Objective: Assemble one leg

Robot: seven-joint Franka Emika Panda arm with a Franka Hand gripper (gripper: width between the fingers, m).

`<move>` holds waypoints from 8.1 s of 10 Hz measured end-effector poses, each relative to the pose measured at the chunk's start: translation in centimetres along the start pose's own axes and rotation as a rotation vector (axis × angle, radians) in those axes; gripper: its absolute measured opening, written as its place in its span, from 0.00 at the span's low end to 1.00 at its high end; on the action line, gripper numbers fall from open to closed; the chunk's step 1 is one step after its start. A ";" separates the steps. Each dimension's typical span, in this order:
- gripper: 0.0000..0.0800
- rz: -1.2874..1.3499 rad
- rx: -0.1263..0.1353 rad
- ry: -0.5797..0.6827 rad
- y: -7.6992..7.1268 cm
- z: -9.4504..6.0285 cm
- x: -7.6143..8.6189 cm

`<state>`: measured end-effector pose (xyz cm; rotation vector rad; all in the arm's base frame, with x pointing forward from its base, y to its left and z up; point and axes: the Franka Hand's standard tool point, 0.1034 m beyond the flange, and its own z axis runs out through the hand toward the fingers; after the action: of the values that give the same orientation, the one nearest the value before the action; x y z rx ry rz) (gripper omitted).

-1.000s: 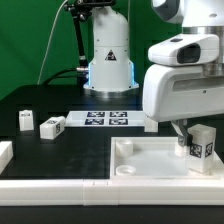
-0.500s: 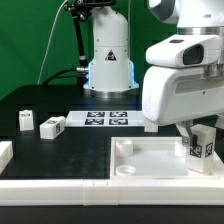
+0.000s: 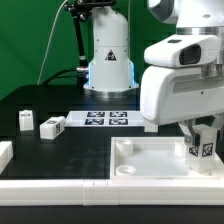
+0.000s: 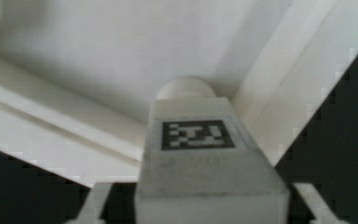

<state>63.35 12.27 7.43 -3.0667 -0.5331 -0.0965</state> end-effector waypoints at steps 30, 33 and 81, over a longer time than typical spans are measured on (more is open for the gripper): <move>0.66 0.011 -0.019 0.013 -0.1 -0.1 0.4; 0.36 0.028 -0.018 0.014 -0.1 -0.1 0.4; 0.37 1.325 0.013 0.056 0.3 0.4 -0.1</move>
Offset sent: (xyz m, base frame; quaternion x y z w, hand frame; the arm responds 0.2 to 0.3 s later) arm -0.0072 -0.0021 -0.0058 0.0025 0.0008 0.2436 0.9699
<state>63.34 12.00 7.00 -2.6976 1.4420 -0.1238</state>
